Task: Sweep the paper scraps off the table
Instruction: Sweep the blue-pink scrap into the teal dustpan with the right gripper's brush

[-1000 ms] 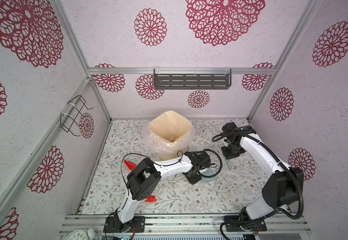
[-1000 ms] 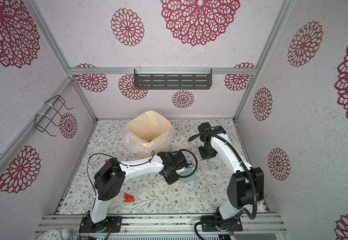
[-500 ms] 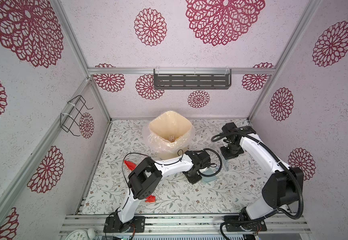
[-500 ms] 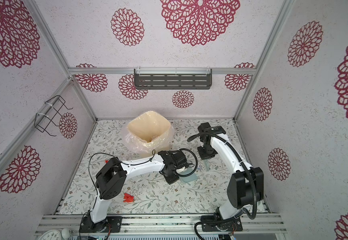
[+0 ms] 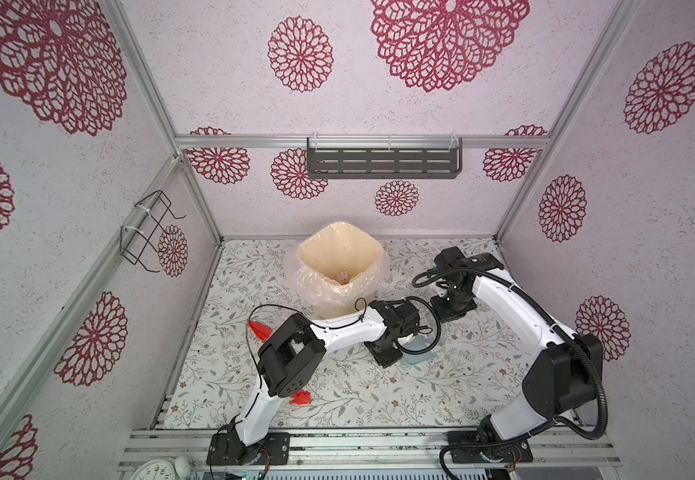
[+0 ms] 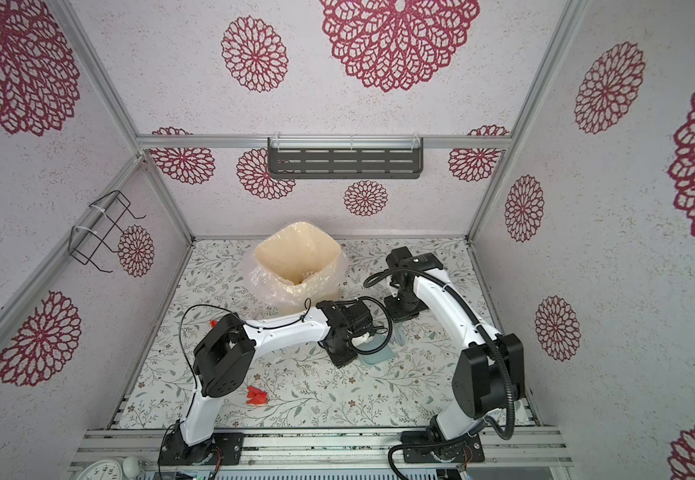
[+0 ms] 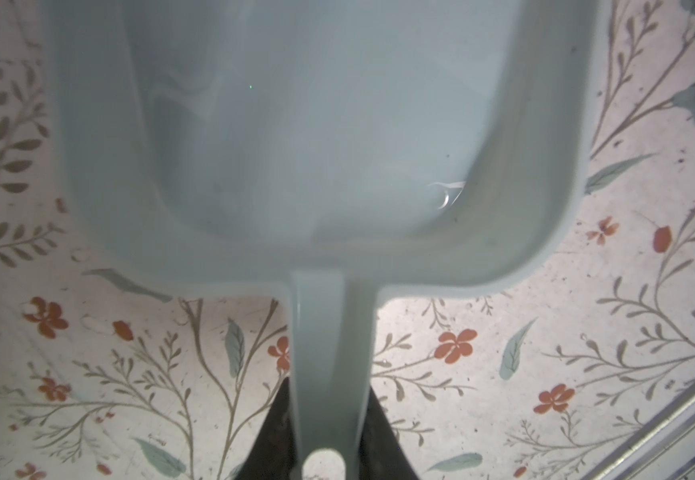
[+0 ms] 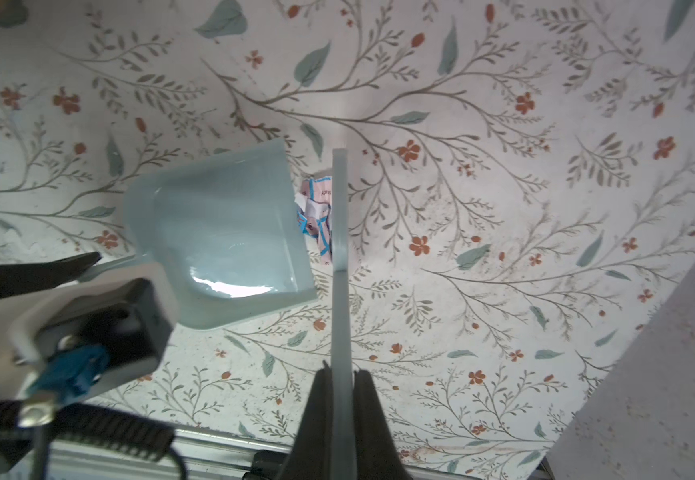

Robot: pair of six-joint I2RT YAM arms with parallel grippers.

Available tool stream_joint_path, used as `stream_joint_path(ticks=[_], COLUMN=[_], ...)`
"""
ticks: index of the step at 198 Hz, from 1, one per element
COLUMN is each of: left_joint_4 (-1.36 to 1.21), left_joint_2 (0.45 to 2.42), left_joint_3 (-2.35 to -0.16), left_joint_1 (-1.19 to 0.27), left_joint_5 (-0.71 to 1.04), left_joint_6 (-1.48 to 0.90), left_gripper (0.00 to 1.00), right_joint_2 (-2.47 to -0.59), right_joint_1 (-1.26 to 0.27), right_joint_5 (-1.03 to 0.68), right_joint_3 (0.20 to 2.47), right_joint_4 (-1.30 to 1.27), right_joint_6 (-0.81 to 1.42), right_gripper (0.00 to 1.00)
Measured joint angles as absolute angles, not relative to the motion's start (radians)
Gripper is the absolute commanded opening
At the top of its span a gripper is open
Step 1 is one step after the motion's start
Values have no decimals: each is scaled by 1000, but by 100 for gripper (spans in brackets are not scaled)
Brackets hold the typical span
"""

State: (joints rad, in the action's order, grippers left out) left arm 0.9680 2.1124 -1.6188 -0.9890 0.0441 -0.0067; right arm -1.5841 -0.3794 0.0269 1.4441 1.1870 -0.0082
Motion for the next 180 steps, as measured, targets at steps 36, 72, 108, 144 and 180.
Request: stream_joint_path(ticks=[36,72,108,144,180], left_joint_4=[986,984,978,960,924], left_joint_2=[2112,2112,2112,2108,2073], left_joint_3=[-1619,-1619,-1618,-1606,-1557], left_joint_1=[-979,-977,-977,-977,-977], left_joint_5=[44,44,44,44,39], left_joint_6=[-3,-1,-2,-3,-10], left_gripper=[0,0,0,0,0], right_joint_2=[-1581,-1537,-1494,-1496,-1490], right_joint_1=[-432,-439,-404,-348,-297], right_joint_5=[-44,-67,-65,-41,-26], right_joint_3=[1470,1509,1522,1515,1491], right_joint_4=[1235,1285,1304,1302,1286], right_joint_6=[-7,-7,2,19,28], right_gripper=[0,0,0,0,0])
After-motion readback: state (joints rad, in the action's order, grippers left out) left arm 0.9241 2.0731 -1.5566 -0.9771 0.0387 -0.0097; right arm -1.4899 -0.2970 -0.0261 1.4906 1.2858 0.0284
